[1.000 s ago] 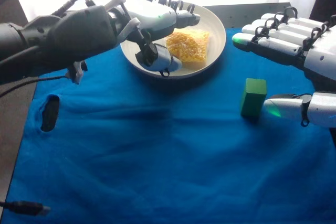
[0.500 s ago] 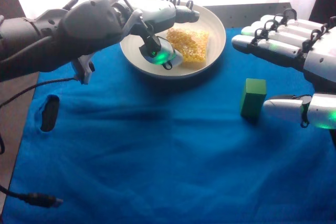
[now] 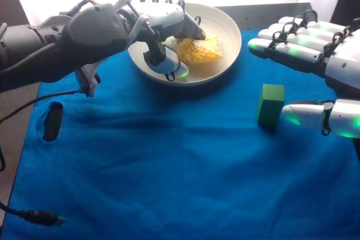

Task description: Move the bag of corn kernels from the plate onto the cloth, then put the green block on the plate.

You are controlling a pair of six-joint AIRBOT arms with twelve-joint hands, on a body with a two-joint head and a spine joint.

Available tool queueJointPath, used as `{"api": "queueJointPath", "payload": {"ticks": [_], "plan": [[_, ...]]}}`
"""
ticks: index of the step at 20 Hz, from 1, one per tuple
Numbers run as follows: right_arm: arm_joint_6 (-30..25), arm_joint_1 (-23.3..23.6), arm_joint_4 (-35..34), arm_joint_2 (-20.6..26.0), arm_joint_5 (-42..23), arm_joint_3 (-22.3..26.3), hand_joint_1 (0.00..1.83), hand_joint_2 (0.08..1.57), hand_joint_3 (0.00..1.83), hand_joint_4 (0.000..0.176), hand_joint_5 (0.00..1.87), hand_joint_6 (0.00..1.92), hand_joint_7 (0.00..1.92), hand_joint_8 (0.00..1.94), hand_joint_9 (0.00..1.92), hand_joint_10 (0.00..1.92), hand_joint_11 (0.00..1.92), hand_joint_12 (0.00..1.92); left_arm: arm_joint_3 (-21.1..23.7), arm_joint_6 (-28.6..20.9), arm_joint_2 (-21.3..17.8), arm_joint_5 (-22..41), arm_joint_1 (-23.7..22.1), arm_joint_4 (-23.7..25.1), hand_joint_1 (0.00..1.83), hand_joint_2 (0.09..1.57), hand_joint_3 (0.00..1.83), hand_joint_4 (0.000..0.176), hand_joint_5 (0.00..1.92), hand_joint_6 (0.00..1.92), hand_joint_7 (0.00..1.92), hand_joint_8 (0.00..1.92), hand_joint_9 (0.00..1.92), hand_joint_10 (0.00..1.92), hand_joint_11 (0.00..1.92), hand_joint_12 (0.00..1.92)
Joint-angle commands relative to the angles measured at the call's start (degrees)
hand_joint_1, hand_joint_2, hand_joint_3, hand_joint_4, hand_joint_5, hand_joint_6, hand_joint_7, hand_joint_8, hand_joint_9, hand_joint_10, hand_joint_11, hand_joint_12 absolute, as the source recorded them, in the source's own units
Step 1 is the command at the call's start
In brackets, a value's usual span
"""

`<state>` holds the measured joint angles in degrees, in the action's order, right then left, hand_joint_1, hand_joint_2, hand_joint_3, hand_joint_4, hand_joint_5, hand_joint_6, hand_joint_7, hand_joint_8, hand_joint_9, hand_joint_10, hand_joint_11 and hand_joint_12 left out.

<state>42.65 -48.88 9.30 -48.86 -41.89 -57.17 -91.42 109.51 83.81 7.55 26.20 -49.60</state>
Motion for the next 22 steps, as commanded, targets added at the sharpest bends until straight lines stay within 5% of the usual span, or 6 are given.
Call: {"api": "queueJointPath", "payload": {"ticks": [1, 5, 7, 10, 20, 22], "plan": [[-0.1, 0.3, -1.0, -0.2, -6.7, -0.2, 0.21, 1.38, 0.00, 0.000, 0.00, 0.00, 0.00, 0.00, 0.00, 0.00, 0.00, 0.00, -0.1, 0.0, 0.1, 2.4, -0.1, 0.0, 1.15, 1.22, 0.00, 0.000, 0.64, 0.05, 0.50, 0.00, 0.36, 0.74, 0.22, 1.44], [-0.1, 0.2, -1.0, -0.2, -6.7, -0.2, 0.26, 1.38, 0.00, 0.000, 0.00, 0.00, 0.00, 0.00, 0.00, 0.00, 0.00, 0.00, 1.3, 0.1, -1.5, 4.1, -1.0, 0.1, 1.22, 1.25, 0.00, 0.000, 0.39, 0.73, 0.29, 0.73, 0.36, 1.31, 0.42, 1.59], [-0.1, 0.2, -1.0, -0.2, -6.7, -0.2, 0.28, 1.38, 0.00, 0.000, 0.00, 0.00, 0.00, 0.00, 0.00, 0.00, 0.00, 0.00, 2.2, 0.1, -2.2, 5.0, -1.7, 0.9, 1.24, 1.37, 0.00, 0.000, 0.44, 1.67, 0.19, 1.04, 0.44, 1.68, 0.48, 1.70], [-0.1, 0.2, -1.0, -0.2, -6.7, -0.2, 0.36, 1.38, 0.00, 0.000, 0.00, 0.00, 0.00, 0.00, 0.00, 0.00, 0.00, 0.00, 4.1, -1.1, -3.5, 6.9, -2.7, 3.5, 1.23, 1.29, 0.00, 0.000, 0.18, 1.23, 0.15, 1.18, 0.41, 1.59, 0.50, 1.73], [-0.5, -1.1, -2.4, 0.2, -6.8, 0.4, 0.40, 1.37, 0.00, 0.000, 0.00, 0.00, 0.00, 0.00, 0.00, 0.00, 0.00, 0.00, 22.3, -33.4, -18.8, 26.4, 1.6, 36.9, 1.18, 1.31, 0.00, 0.000, 0.09, 1.37, 0.03, 1.34, 0.34, 1.76, 0.41, 1.92], [-0.5, -1.8, -2.9, 0.4, -6.8, 0.5, 0.38, 1.38, 0.00, 0.000, 0.00, 0.00, 0.00, 0.00, 0.00, 0.00, 0.00, 0.00, 24.1, -33.6, -20.3, 28.6, 2.9, 37.9, 1.00, 1.44, 0.01, 0.011, 0.33, 1.75, 0.31, 1.80, 0.45, 1.80, 0.57, 1.90]]}}
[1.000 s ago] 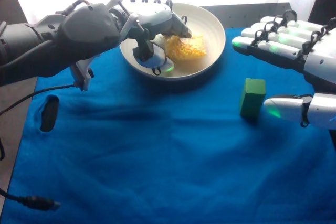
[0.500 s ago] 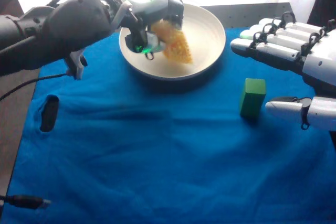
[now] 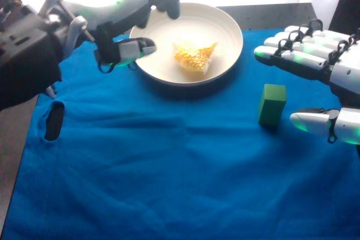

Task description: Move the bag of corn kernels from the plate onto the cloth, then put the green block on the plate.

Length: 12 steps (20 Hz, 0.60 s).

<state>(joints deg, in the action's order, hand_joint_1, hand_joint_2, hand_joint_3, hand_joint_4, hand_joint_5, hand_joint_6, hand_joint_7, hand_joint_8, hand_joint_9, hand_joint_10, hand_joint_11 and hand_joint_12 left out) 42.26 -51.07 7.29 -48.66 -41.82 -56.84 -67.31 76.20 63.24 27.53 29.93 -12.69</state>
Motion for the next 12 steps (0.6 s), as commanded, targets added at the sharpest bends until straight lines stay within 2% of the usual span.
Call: {"api": "queueJointPath", "payload": {"ticks": [1, 2, 3, 5, 6, 7, 8, 9, 10, 11, 12], "plan": [[-0.1, 0.2, -1.0, 0.2, -6.9, 0.2, 0.34, 1.38, 0.00, 0.000, 0.00, 0.00, 0.00, 0.00, 0.00, 0.00, 0.00, 0.00, 0.2, -0.3, 0.1, 8.5, -0.8, 1.3, 1.21, 1.42, 0.00, 0.000, 0.35, 1.80, 0.10, 1.61, 0.42, 1.82, 0.57, 1.88], [-0.1, 0.2, -1.0, 0.2, -6.9, 0.2, 0.31, 1.39, 0.01, 0.000, 0.00, 0.00, 0.00, 0.00, 0.00, 0.00, 0.00, 0.00, -0.1, -0.3, 0.4, 8.0, -0.9, 1.5, 1.00, 1.43, 0.00, 0.000, 0.41, 1.78, 0.07, 1.48, 0.37, 1.71, 0.51, 1.86], [-0.1, 0.2, -1.0, 0.1, -6.9, 0.2, 0.25, 1.41, 0.01, 0.000, 0.00, 0.00, 0.00, 0.00, 0.00, 0.00, 0.00, 0.00, -0.5, -0.3, 0.9, 7.5, -1.1, 1.5, 1.13, 1.34, 0.00, 0.000, 0.19, 1.41, 0.10, 1.31, 0.34, 1.57, 0.45, 1.78], [-0.1, 0.2, -1.0, -0.1, -6.9, 0.1, 0.29, 1.40, 0.01, 0.000, 0.00, 0.00, 0.00, 0.00, 0.00, 0.00, 0.00, 0.00, -1.9, -0.3, 2.2, 5.8, -1.4, 1.3, 1.14, 1.31, 0.00, 0.000, 0.14, 1.19, 0.10, 1.18, 0.29, 1.50, 0.38, 1.78], [-0.1, 0.2, -1.0, -0.1, -6.9, 0.1, 0.31, 1.39, 0.00, 0.017, 0.00, 0.00, 0.00, 0.00, 0.00, 0.00, 0.00, 0.00, -2.4, -0.3, 2.8, 5.3, -1.6, 1.2, 1.13, 1.30, 0.00, 0.000, 0.13, 1.10, 0.09, 1.10, 0.24, 1.50, 0.31, 1.79], [-0.1, 0.2, -1.0, -0.2, -6.9, 0.1, 0.34, 1.38, 0.00, 0.000, 0.00, 0.00, 0.00, 0.00, 0.00, 0.00, 0.00, 0.00, -3.0, -0.3, 3.2, 4.8, -1.8, 0.9, 1.07, 1.27, 0.00, 0.000, 0.07, 0.79, 0.09, 0.69, 0.11, 1.01, 0.06, 1.53], [-0.1, 0.2, -1.0, -0.2, -6.9, 0.1, 0.38, 1.38, 0.00, 0.002, 0.00, 0.00, 0.00, 0.00, 0.00, 0.00, 0.00, 0.00, -3.9, -0.3, 3.9, 3.9, -2.2, 0.4, 0.96, 1.22, 0.00, 0.059, 0.03, 0.18, 0.02, 0.06, 0.02, 0.11, 0.00, 0.70], [-0.1, 0.2, -1.0, -0.2, -6.9, 0.1, 0.38, 1.38, 0.00, 0.002, 0.00, 0.00, 0.00, 0.00, 0.00, 0.00, 0.00, 0.00, -4.6, -0.3, 4.3, 3.1, -2.3, -0.1, 0.96, 1.22, 0.00, 0.059, 0.03, 0.18, 0.02, 0.06, 0.02, 0.11, 0.00, 0.70], [-0.1, 0.2, -1.0, -0.3, -6.9, 0.0, 0.39, 1.38, 0.00, 0.000, 0.00, 0.00, 0.00, 0.00, 0.00, 0.00, 0.00, 0.00, -5.4, -0.4, 4.9, 2.2, -2.5, -0.7, 0.89, 1.20, 0.00, 0.075, 0.02, 0.06, 0.00, 0.01, 0.00, 0.02, 0.00, 0.52], [-0.1, 0.2, -1.0, -0.3, -6.9, 0.0, 0.37, 1.38, 0.00, 0.000, 0.00, 0.00, 0.00, 0.00, 0.00, 0.00, 0.00, 0.00, -6.0, -0.4, 5.3, 1.6, -2.6, -0.9, 0.83, 1.16, 0.00, 0.080, 0.00, 0.01, 0.00, 0.00, 0.00, 0.00, 0.00, 0.49], [-0.1, 0.2, -1.0, -0.3, -6.9, 0.0, 0.44, 1.37, 0.00, 0.006, 0.00, 0.00, 0.00, 0.00, 0.00, 0.00, 0.00, 0.00, -6.7, -0.4, 5.9, 0.8, -2.6, -1.3, 0.80, 1.12, 0.00, 0.075, 0.00, 0.00, 0.00, 0.00, 0.00, 0.00, 0.00, 0.53]]}}
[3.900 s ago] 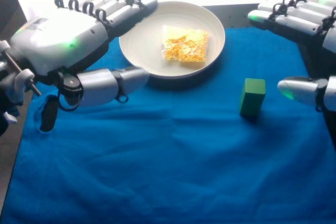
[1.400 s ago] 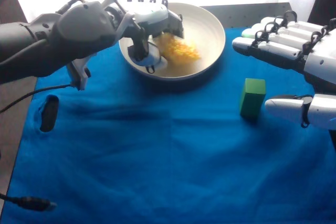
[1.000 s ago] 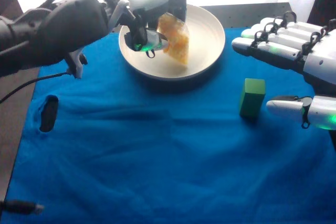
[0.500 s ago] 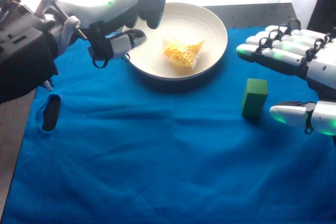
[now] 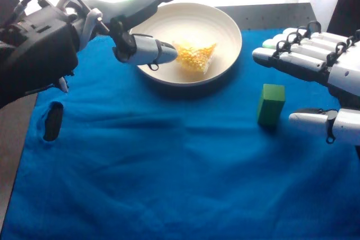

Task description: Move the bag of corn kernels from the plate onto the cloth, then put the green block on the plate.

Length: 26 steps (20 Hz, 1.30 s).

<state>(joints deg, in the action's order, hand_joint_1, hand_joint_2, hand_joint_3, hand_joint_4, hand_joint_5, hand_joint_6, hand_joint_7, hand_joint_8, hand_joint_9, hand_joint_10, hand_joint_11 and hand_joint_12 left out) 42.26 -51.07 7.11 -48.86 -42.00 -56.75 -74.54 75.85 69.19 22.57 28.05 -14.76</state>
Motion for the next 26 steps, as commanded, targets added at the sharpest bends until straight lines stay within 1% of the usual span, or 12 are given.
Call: {"api": "queueJointPath", "payload": {"ticks": [1, 6, 10, 13, 17, 18, 20, 21, 22, 23, 24, 26], "plan": [[-0.1, 0.2, -0.8, -0.1, -6.7, -0.1, 0.44, 1.36, 0.00, 0.005, 0.00, 0.00, 0.00, 0.00, 0.00, 0.00, 0.00, 0.00, -0.3, 0.0, 0.7, 4.9, -0.7, 0.1, 0.81, 1.10, 0.00, 0.069, 0.00, 0.00, 0.00, 0.00, 0.00, 0.00, 0.00, 0.54], [-0.1, 0.2, -0.8, -0.2, -6.7, -0.2, 0.45, 1.37, 0.00, 0.006, 0.00, 0.00, 0.00, 0.00, 0.00, 0.00, 0.00, 0.00, -3.7, 0.0, 3.7, 1.7, -0.8, -1.9, 0.80, 1.09, 0.00, 0.126, 0.00, 0.00, 0.00, 0.00, 0.00, 0.00, 0.00, 0.19], [-0.1, 0.1, -0.8, -0.3, -6.7, -0.3, 0.37, 1.37, 0.00, 0.046, 0.00, 0.00, 0.00, 0.00, 0.00, 0.00, 0.00, 0.00, -7.9, 0.0, 7.3, -2.0, -0.8, -4.2, 0.82, 1.14, 0.01, 0.106, 0.00, 0.00, 0.00, 0.00, 0.00, 0.00, 0.00, 0.35], [-0.1, 0.1, -0.8, -0.4, -6.7, -0.4, 0.31, 1.38, 0.00, 0.024, 0.00, 0.00, 0.00, 0.00, 0.00, 0.00, 0.00, 0.00, -11.8, 0.0, 10.3, -5.2, -0.9, -6.4, 0.85, 1.18, 0.01, 0.082, 0.04, 0.01, 0.00, 0.00, 0.00, 0.00, 0.00, 0.44], [-0.1, 0.1, -0.8, -0.4, -6.7, -0.5, 0.31, 1.38, 0.00, 0.047, 0.00, 0.00, 0.00, 0.00, 0.00, 0.00, 0.00, 0.00, -14.7, 0.0, 12.9, -8.0, -0.3, -8.2, 0.98, 1.24, 0.00, 0.033, 0.16, 0.02, 0.10, 0.01, 0.17, 0.05, 0.00, 1.12], [-0.1, 0.1, -0.8, -0.4, -6.7, -0.5, 0.33, 1.37, 0.00, 0.047, 0.00, 0.00, 0.00, 0.00, 0.00, 0.00, 0.00, 0.00, -15.3, 0.0, 13.2, -8.4, -0.1, -9.0, 1.08, 1.23, 0.00, 0.000, 0.28, 0.04, 0.20, 0.02, 0.32, 0.11, 0.02, 1.42], [-0.1, 0.1, -0.8, -0.4, -6.7, -0.5, 0.27, 1.38, 0.00, 0.034, 0.00, 0.00, 0.00, 0.00, 0.00, 0.00, 0.00, 0.00, -15.9, 0.0, 13.3, -8.9, 0.1, -10.1, 1.21, 1.24, 0.00, 0.000, 0.49, 0.06, 0.39, 0.02, 0.47, 0.31, 0.19, 1.56], [-0.1, 0.1, -0.8, -0.4, -6.7, -0.5, 0.29, 1.38, 0.00, 0.042, 0.00, 0.00, 0.00, 0.00, 0.00, 0.00, 0.00, 0.00, -16.1, 0.0, 13.3, -8.9, 0.3, -10.4, 1.24, 1.24, 0.00, 0.000, 0.61, 0.10, 0.50, 0.04, 0.42, 0.78, 0.28, 1.63], [-0.1, 0.0, -0.8, -0.4, -6.7, -0.5, 0.33, 1.38, 0.00, 0.050, 0.00, 0.00, 0.00, 0.00, 0.00, 0.00, 0.00, 0.00, -16.2, 0.0, 13.1, -8.7, 0.3, -10.8, 1.10, 1.29, 0.00, 0.000, 0.62, 1.21, 0.56, 0.08, 0.37, 1.18, 0.34, 1.75], [-0.1, 0.0, -0.8, -0.4, -6.7, -0.5, 0.35, 1.38, 0.00, 0.051, 0.00, 0.00, 0.00, 0.00, 0.00, 0.00, 0.00, 0.00, -16.2, 0.0, 12.7, -8.2, 0.3, -11.4, 1.04, 1.34, 0.01, 0.000, 0.56, 1.52, 0.48, 0.46, 0.34, 1.45, 0.38, 1.84], [-0.1, -0.1, -0.8, -0.4, -6.7, -0.5, 0.33, 1.38, 0.00, 0.046, 0.00, 0.00, 0.00, 0.00, 0.00, 0.00, 0.00, 0.00, -16.1, 0.0, 12.3, -7.7, 0.3, -11.7, 1.05, 1.37, 0.02, 0.000, 0.58, 1.63, 0.43, 1.48, 0.36, 1.64, 0.46, 1.90], [-0.1, -0.1, -0.8, -0.4, -6.7, -0.5, 0.32, 1.39, 0.00, 0.048, 0.00, 0.00, 0.00, 0.00, 0.00, 0.00, 0.00, 0.00, -15.8, 0.0, 11.7, -7.0, 0.1, -12.0, 1.20, 1.41, 0.00, 0.000, 0.50, 1.78, 0.33, 1.74, 0.47, 1.85, 0.51, 1.92]]}}
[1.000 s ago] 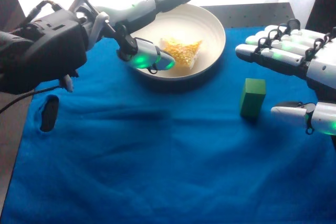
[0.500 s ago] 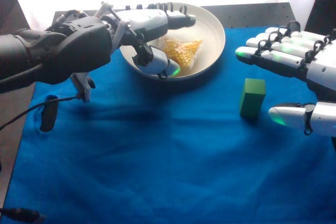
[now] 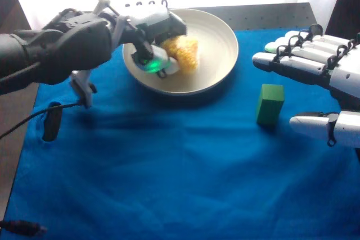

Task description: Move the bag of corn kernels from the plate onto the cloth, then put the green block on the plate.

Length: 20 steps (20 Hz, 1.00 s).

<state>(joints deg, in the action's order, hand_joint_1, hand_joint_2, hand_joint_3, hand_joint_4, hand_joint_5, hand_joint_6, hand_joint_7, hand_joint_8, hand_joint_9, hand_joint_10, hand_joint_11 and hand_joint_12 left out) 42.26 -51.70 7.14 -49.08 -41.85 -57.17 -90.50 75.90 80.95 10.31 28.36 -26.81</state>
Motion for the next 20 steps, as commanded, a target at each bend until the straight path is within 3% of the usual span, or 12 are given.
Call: {"api": "queueJointPath", "payload": {"ticks": [1, 5, 7, 10, 11, 13, 14, 15, 16, 17, 18, 20], "plan": [[-0.1, 0.5, -0.9, -0.2, -6.9, -0.1, 0.34, 1.38, 0.00, 0.037, 0.00, 0.00, 0.00, 0.00, 0.00, 0.00, 0.00, 0.00, 0.3, -0.1, -0.3, 5.7, -0.3, 0.0, 1.24, 1.40, 0.00, 0.000, 0.51, 1.76, 0.35, 1.72, 0.52, 1.85, 0.55, 1.92], [-0.1, 0.5, -0.9, -0.2, -6.9, -0.1, 0.33, 1.39, 0.00, 0.040, 0.00, 0.00, 0.00, 0.00, 0.00, 0.00, 0.00, 0.00, 4.9, -0.1, -3.6, 10.7, -1.1, 2.0, 1.26, 1.39, 0.00, 0.000, 0.53, 1.76, 0.36, 1.70, 0.54, 1.82, 0.56, 1.92], [-0.1, 0.4, -1.1, -0.2, -6.9, 0.0, 0.29, 1.40, 0.01, 0.026, 0.00, 0.00, 0.00, 0.00, 0.00, 0.00, 0.00, 0.00, 8.7, -0.6, -6.4, 14.3, -1.5, 4.9, 1.25, 1.38, 0.00, 0.000, 0.50, 1.74, 0.40, 1.69, 0.57, 1.81, 0.62, 1.92], [-0.1, 0.1, -1.5, -0.2, -6.9, 0.1, 0.36, 1.39, 0.00, 0.022, 0.00, 0.00, 0.00, 0.00, 0.00, 0.00, 0.00, 0.00, 13.1, -12.7, -10.6, 21.6, -0.1, 15.0, 1.24, 1.39, 0.00, 0.000, 0.48, 1.74, 0.39, 1.73, 0.56, 1.85, 0.68, 1.92], [-0.1, 0.1, -1.6, -0.2, -6.9, 0.1, 0.36, 1.39, 0.00, 0.025, 0.00, 0.00, 0.00, 0.00, 0.00, 0.00, 0.00, 0.00, 14.8, -14.9, -12.3, 24.1, 1.1, 16.9, 1.07, 1.40, 0.00, 0.003, 0.51, 1.76, 0.44, 1.75, 0.57, 1.91, 0.72, 1.92], [-0.1, 0.1, -1.8, -0.1, -6.9, 0.2, 0.39, 1.39, 0.00, 0.037, 0.00, 0.00, 0.00, 0.00, 0.00, 0.00, 0.00, 0.00, 19.6, -15.4, -16.0, 28.9, 3.7, 18.9, 1.20, 1.38, 0.01, 0.000, 0.46, 1.76, 0.41, 1.72, 0.61, 1.82, 0.73, 1.92], [-0.1, 0.0, -1.9, 0.0, -6.9, 0.3, 0.39, 1.39, 0.00, 0.031, 0.00, 0.00, 0.00, 0.00, 0.00, 0.00, 0.00, 0.00, 22.8, -15.6, -18.5, 31.5, 5.9, 19.9, 1.23, 1.39, 0.01, 0.000, 0.51, 1.77, 0.42, 1.77, 0.50, 1.78, 0.75, 1.92], [-0.1, 0.0, -2.0, 0.1, -6.9, 0.4, 0.39, 1.39, 0.00, 0.002, 0.00, 0.00, 0.00, 0.00, 0.00, 0.00, 0.00, 0.00, 25.1, -16.0, -20.4, 33.5, 8.0, 21.0, 1.26, 1.36, 0.00, 0.000, 0.53, 1.73, 0.43, 1.67, 0.60, 1.72, 0.71, 1.88], [-0.1, 0.0, -2.1, 0.1, -6.9, 0.5, 0.34, 1.39, 0.00, 0.002, 0.00, 0.00, 0.00, 0.00, 0.00, 0.00, 0.00, 0.00, 28.0, -17.2, -22.3, 36.0, 11.3, 22.3, 1.25, 1.38, 0.00, 0.000, 0.51, 1.79, 0.42, 1.68, 0.51, 1.79, 0.37, 1.91], [-0.1, -0.1, -2.2, 0.2, -6.9, 0.5, 0.34, 1.39, 0.00, 0.002, 0.00, 0.00, 0.00, 0.00, 0.00, 0.00, 0.00, 0.00, 29.9, -18.2, -23.5, 37.6, 13.7, 22.8, 1.25, 1.38, 0.00, 0.000, 0.51, 1.79, 0.42, 1.68, 0.51, 1.79, 0.37, 1.91], [-0.1, -0.1, -2.3, 0.2, -6.9, 0.5, 0.35, 1.39, 0.00, 0.000, 0.00, 0.00, 0.00, 0.00, 0.00, 0.00, 0.00, 0.00, 31.5, -19.6, -24.4, 39.3, 16.4, 23.5, 1.24, 1.38, 0.00, 0.000, 0.49, 1.79, 0.44, 1.69, 0.52, 1.78, 0.34, 1.88], [-0.1, -0.1, -2.5, 0.2, -6.9, 0.6, 0.34, 1.39, 0.00, 0.000, 0.00, 0.00, 0.00, 0.00, 0.00, 0.00, 0.00, 0.00, 34.2, -21.0, -25.4, 42.3, 21.9, 23.3, 1.02, 1.42, 0.00, 0.000, 0.53, 1.79, 0.40, 1.75, 0.31, 1.60, 0.35, 1.81]]}}
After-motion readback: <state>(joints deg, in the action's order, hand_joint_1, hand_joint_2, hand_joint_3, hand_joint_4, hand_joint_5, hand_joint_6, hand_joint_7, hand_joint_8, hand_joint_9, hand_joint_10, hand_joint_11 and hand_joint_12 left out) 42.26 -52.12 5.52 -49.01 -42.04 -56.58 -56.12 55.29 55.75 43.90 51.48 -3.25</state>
